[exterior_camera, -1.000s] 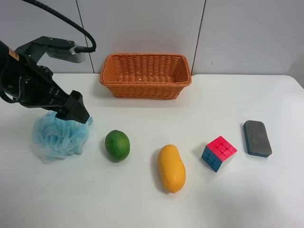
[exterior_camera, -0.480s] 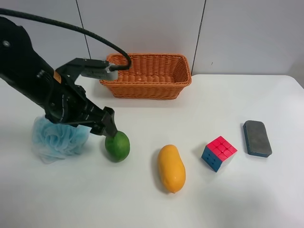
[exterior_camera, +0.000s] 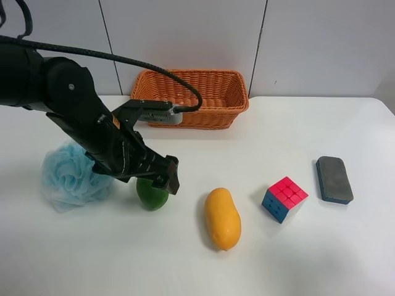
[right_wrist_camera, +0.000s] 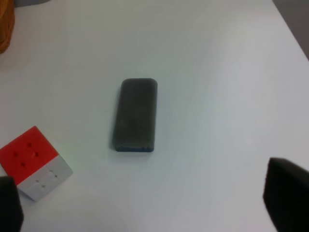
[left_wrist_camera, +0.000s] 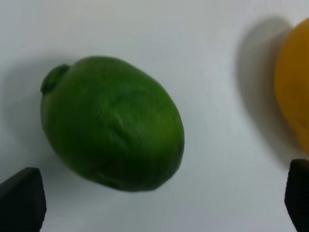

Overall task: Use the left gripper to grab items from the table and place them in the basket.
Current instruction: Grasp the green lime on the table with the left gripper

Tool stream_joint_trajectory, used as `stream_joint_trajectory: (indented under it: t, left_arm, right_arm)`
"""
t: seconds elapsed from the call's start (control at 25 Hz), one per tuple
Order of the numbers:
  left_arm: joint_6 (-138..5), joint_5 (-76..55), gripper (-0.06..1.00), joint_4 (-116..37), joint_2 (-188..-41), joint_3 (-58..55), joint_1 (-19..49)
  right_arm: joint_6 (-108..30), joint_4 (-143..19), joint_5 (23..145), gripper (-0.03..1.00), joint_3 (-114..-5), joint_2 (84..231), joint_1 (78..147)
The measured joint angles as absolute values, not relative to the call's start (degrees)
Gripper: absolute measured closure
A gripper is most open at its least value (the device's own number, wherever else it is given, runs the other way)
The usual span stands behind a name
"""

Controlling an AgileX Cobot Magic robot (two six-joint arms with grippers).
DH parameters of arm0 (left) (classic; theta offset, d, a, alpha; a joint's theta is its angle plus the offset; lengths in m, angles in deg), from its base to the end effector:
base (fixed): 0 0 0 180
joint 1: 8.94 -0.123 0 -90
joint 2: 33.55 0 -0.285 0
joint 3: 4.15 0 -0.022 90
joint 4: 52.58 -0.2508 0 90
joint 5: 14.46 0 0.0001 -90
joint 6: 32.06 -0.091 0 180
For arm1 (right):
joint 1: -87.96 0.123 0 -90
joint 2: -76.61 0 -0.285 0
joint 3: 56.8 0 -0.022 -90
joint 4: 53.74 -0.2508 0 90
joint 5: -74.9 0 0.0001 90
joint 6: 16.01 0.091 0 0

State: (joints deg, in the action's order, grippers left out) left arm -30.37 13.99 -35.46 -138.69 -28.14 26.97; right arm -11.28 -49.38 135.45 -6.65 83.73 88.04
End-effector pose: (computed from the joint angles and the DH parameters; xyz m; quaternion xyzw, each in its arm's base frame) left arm 0.2506 -0.1973 0.1742 0.1759 0.9608 -0.1519 0.1514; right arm -0.0034 -0.0060 0.2701 0.0358 0.8550 -0.0163 0.5172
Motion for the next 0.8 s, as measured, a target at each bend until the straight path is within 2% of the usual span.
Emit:
stream_joint_trajectory:
  t: [0.8]
  left_arm:
    - [-30.29, 5.00, -0.05, -34.87, -149.64, -27.61, 26.97]
  right_arm:
    - [-11.28, -49.38, 135.45, -0.02, -6.65, 83.73, 88.04]
